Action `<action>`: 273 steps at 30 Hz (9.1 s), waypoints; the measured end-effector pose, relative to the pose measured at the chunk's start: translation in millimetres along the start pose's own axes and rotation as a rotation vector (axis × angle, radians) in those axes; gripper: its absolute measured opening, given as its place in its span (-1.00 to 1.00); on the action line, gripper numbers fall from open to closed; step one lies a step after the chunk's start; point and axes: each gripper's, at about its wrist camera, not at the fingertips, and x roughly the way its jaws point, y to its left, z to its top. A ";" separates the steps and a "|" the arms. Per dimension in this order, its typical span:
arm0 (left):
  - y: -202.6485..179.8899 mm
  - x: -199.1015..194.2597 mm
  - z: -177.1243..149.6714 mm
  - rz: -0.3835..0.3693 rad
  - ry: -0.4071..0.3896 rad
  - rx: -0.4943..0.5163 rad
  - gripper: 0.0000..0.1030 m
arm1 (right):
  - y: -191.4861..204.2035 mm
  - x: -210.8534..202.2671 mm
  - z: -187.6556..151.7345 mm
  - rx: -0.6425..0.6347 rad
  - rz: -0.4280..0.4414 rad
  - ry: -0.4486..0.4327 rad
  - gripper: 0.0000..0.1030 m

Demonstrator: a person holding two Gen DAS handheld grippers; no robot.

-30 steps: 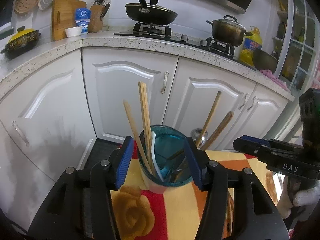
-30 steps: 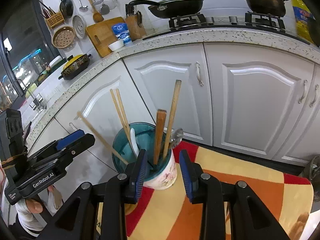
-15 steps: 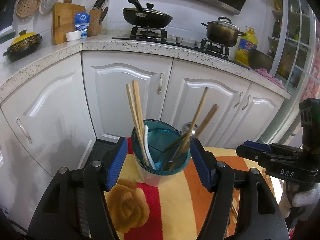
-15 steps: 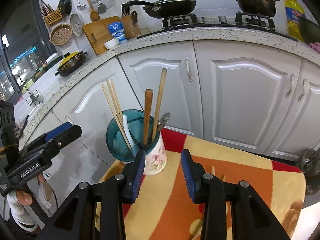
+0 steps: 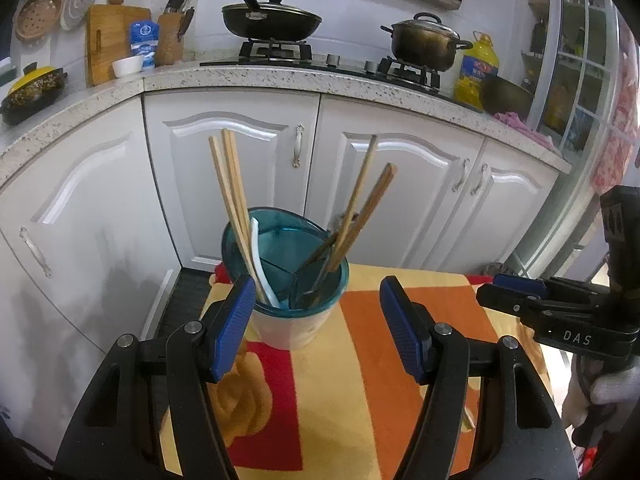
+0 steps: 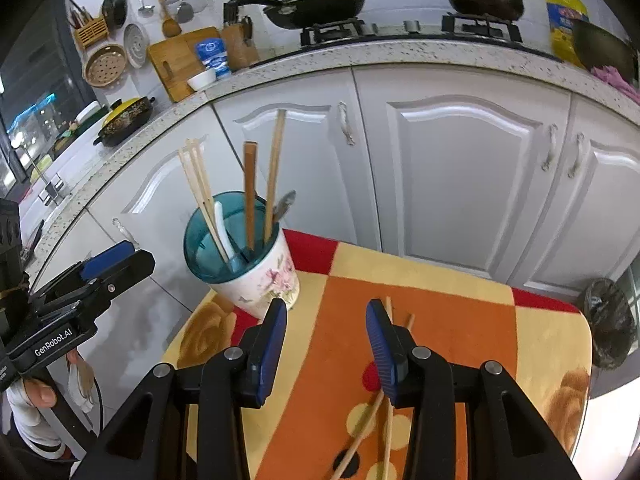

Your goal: Organize utensils

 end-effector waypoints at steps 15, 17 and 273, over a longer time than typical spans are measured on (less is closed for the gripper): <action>-8.4 17.5 -19.8 -0.024 0.040 0.012 0.25 | -41.1 27.1 -39.3 0.068 -0.045 0.102 -0.21; -8.4 21.3 -23.9 -0.032 0.046 0.006 0.25 | -48.4 36.4 -44.9 0.083 -0.048 0.127 -0.21; 23.1 -5.4 -19.2 0.165 -0.010 -0.038 0.05 | 64.5 31.5 10.4 -0.067 0.036 -0.038 -0.16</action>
